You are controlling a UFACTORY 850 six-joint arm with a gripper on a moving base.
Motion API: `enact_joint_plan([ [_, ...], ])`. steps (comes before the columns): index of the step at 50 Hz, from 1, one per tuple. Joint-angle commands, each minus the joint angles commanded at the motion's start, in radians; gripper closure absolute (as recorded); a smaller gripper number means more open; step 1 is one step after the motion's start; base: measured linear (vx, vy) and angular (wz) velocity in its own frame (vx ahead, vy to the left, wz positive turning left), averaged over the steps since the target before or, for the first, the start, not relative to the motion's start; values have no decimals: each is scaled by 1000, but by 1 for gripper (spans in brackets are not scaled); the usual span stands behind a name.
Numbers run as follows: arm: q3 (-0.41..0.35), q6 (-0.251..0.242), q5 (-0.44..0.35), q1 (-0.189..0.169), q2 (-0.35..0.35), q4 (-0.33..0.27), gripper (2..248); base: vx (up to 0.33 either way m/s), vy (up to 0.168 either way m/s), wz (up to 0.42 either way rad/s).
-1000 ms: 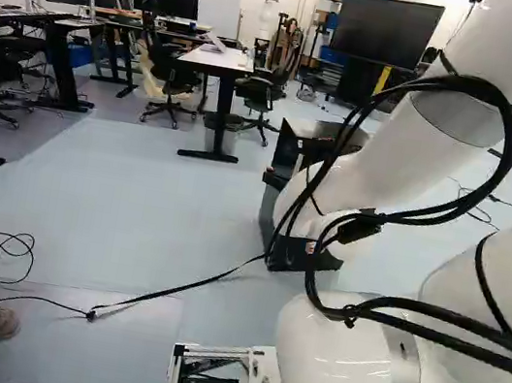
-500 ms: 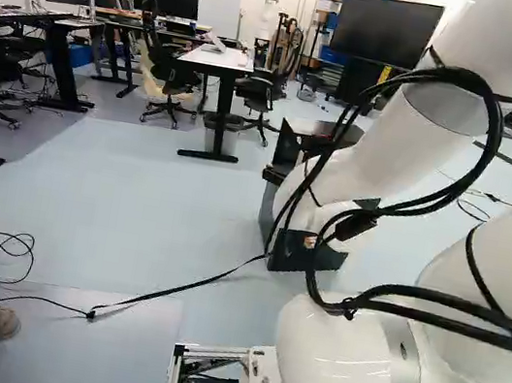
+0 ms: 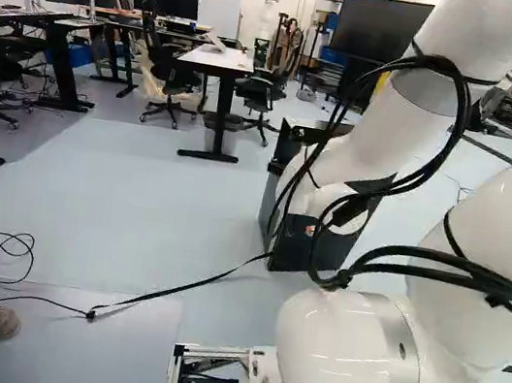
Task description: Open the fridge door
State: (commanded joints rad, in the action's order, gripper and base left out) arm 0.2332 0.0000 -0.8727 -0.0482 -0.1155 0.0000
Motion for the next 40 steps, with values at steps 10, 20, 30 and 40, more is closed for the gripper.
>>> enact_joint_plan([
  [10, 42, 0, 0, -23, 44, 0, 3, 0, 0, 0],
  [20, 88, 0, 0, -40, 91, 0, 3, 0, 0, 0],
  [30, 135, 0, 0, -49, 137, 0, 3, 0, 0, 0],
  [40, 180, 0, 0, -50, 180, 3, 3, 0, 0, 0],
])
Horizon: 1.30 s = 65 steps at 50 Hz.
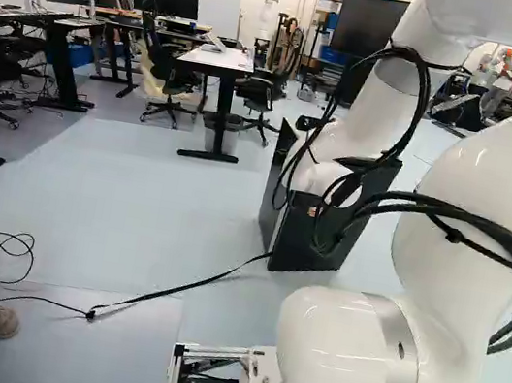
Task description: Open the fridge door
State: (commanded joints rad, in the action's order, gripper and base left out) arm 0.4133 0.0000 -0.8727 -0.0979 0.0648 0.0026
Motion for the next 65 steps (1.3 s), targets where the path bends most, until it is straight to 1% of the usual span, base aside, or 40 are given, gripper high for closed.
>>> enact_joint_plan([
  [8, 33, 0, 0, 7, 31, 19, 3, 0, 0, 0],
  [18, 63, 0, 0, 25, 59, 53, 3, 0, 0, 0],
  [32, 96, 0, 0, 55, 88, 122, 3, 0, 0, 0],
  [44, 122, 0, 0, 82, 112, 211, 3, 0, 0, 0],
  [65, 165, 0, 0, 137, 149, 399, 3, 0, 0, 0],
])
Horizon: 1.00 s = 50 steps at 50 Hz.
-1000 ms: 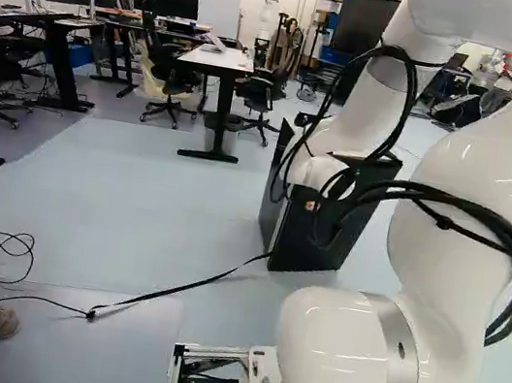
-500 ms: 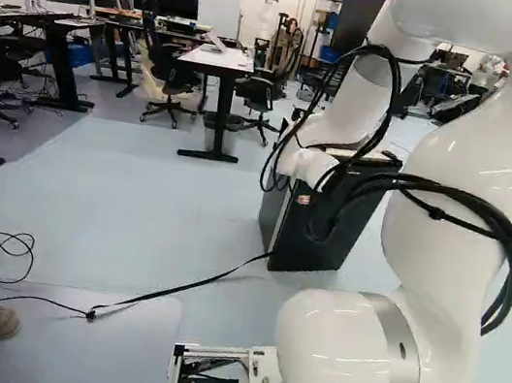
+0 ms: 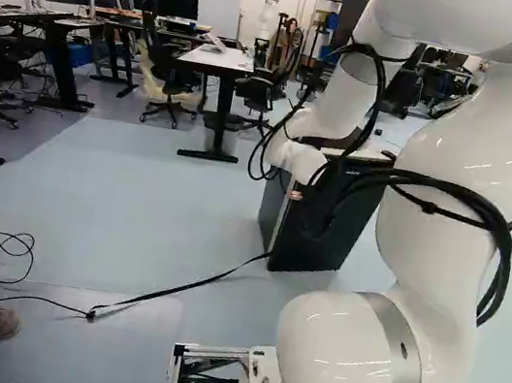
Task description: Open the fridge door
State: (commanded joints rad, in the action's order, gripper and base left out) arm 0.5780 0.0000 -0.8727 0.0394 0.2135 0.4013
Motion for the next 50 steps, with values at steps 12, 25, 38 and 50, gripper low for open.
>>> enact_joint_plan([
  [12, 23, 0, 0, 32, 20, 116, 3, 0, 0, 0],
  [25, 58, 0, 0, 62, 49, 245, 3, 0, 0, 0],
  [38, 108, 0, 0, 85, 90, 375, 3, 0, 0, 0],
  [50, 169, 0, 0, 89, 139, 494, 3, 0, 0, 0],
])
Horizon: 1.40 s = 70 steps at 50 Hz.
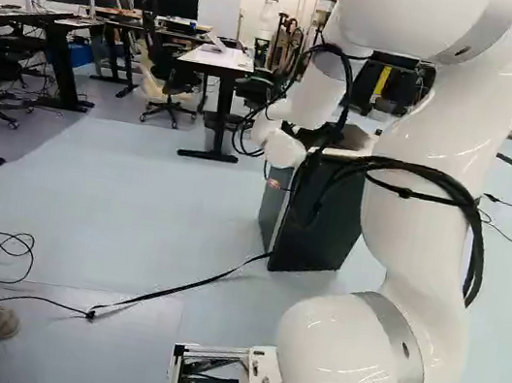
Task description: Open the fridge door
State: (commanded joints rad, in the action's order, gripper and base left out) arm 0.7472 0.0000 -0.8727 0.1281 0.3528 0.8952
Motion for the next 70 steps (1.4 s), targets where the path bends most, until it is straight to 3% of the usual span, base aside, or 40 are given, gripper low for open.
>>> enact_joint_plan([
  [16, 78, 0, 0, -5, 60, 159, 3, 0, 0, 0],
  [32, 102, 0, 0, -12, 78, 308, 3, 0, 0, 0],
  [56, 108, -2, 0, -2, 82, 328, 3, 0, 0, 0],
  [70, 108, -118, 0, -2, 83, 328, 3, 0, 0, 0],
])
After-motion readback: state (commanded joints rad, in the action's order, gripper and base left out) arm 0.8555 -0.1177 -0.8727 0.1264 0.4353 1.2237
